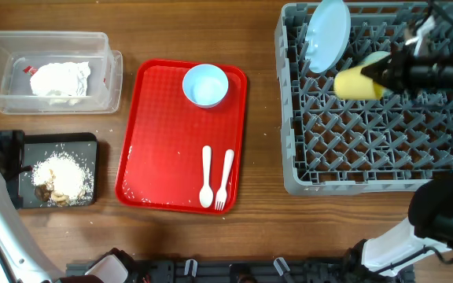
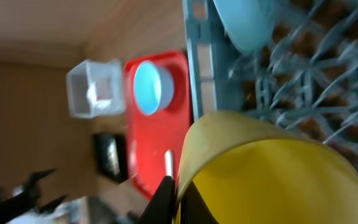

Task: Sort waste into correct bins and load items into the dishwasher rack
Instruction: 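Lift the yellow cup and carry it into the rack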

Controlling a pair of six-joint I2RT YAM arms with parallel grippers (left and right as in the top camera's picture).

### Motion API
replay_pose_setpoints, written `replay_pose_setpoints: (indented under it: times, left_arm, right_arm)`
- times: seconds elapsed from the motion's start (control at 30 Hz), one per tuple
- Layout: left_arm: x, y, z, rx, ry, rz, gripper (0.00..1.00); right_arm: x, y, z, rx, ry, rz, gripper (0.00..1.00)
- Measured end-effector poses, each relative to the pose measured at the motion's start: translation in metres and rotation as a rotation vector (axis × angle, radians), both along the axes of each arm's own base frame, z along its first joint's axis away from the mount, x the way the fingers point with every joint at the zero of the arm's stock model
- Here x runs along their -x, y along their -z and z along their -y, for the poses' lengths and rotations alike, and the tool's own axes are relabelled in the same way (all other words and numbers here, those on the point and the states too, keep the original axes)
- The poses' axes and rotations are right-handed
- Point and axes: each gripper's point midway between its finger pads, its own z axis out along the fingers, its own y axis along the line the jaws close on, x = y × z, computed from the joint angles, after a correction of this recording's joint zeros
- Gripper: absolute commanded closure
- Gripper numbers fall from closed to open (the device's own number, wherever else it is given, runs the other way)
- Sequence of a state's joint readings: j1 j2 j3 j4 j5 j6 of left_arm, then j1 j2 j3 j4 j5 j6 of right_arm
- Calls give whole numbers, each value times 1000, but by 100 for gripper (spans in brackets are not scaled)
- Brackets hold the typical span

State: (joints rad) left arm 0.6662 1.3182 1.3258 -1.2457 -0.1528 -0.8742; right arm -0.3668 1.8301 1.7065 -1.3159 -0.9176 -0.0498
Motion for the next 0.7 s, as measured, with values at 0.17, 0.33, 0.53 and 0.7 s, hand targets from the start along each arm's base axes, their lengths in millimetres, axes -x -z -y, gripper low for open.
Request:
replay_pose_setpoints:
  times: [0.17, 0.33, 0.53, 0.7]
  left_arm:
    - [0, 0, 0, 0, 0, 0, 0]
    - [0, 0, 0, 0, 0, 0, 0]
    - [0, 0, 0, 0, 0, 0, 0]
    - [0, 0, 0, 0, 0, 0, 0]
  right_arm:
    - [5, 31, -10, -124, -16, -19, 96]
    - [12, 50, -16, -171, -14, -41, 96]
    - [6, 68, -13, -165, 25, -46, 96]
    - [-1, 67, -9, -174, 62, -51, 96]
